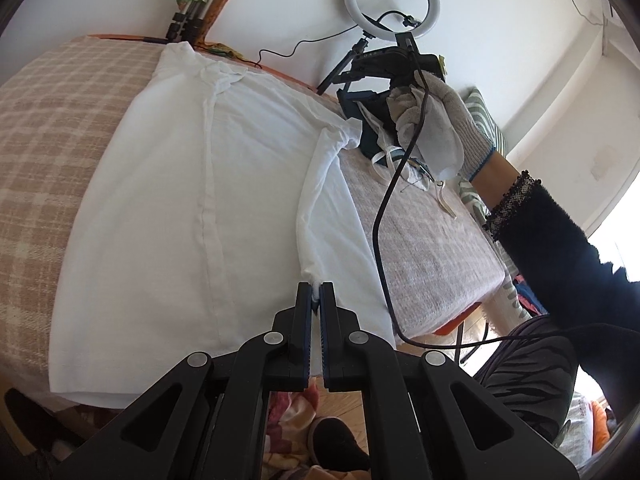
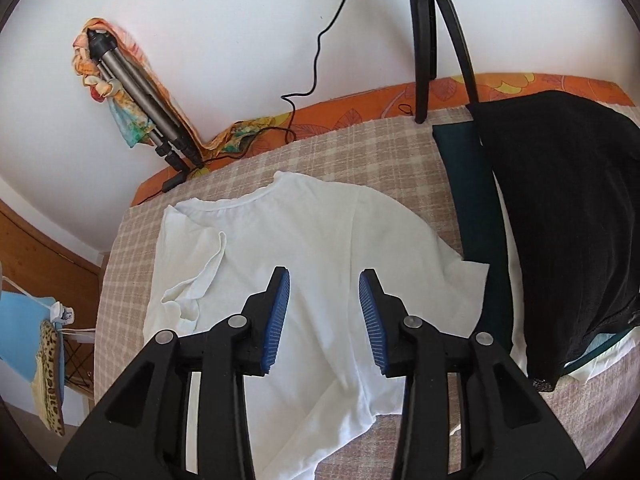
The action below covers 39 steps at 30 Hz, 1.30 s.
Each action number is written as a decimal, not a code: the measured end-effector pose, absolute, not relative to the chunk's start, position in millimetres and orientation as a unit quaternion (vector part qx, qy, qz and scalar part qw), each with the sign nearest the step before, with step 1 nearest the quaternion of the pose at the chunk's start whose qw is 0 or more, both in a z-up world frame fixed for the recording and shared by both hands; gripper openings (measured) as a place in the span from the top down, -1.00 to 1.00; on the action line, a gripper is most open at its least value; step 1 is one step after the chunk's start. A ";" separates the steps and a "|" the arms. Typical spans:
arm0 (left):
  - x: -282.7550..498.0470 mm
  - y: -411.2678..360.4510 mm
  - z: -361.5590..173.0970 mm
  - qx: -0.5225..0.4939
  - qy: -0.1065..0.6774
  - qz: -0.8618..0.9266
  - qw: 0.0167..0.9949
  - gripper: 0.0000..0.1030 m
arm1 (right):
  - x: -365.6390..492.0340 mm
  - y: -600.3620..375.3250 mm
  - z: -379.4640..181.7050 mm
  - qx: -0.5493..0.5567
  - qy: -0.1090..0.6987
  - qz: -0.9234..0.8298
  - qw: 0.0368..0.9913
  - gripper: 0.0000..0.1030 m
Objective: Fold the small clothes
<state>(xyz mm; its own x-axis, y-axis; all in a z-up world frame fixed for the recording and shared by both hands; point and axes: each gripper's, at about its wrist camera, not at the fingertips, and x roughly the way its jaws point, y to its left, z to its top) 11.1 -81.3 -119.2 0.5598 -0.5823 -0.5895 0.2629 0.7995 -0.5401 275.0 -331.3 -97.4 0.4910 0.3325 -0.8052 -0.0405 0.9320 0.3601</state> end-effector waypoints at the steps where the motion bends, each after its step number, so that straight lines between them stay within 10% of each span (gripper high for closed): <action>1: 11.8 -81.5 -119.3 -0.201 0.400 -0.246 0.860 0.95 | 275.7 -338.3 -103.8 0.157 0.499 0.103 0.846 0.25; 16: 13.2 -88.2 -123.2 -0.204 0.402 -0.254 0.856 0.95 | 280.3 -353.9 -145.5 0.144 0.547 0.045 0.823 0.27; 18: 12.5 -90.1 -122.9 -0.204 0.402 -0.257 0.855 0.95 | 283.6 -351.1 -143.1 0.165 0.547 0.064 0.818 0.94; 28: 3.1 -79.4 -125.7 -0.214 0.398 -0.251 0.856 0.95 | 281.1 -313.6 -79.5 0.136 0.486 0.060 0.861 0.96; 32: 2.5 -77.8 -125.6 -0.215 0.394 -0.253 0.857 0.95 | 272.6 -333.6 -94.4 0.154 0.515 0.058 0.841 0.03; 39: 2.2 -80.0 -125.9 -0.212 0.393 -0.256 0.857 0.95 | 269.4 -363.3 -141.6 0.169 0.560 0.015 0.811 0.04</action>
<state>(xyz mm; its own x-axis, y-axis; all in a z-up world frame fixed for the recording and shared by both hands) 2.2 -80.0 -125.9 0.5595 -0.6065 -0.5648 0.2727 0.7783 -0.5656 269.4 -363.3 -141.6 0.3730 0.2142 -0.9028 0.1646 0.9423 0.2916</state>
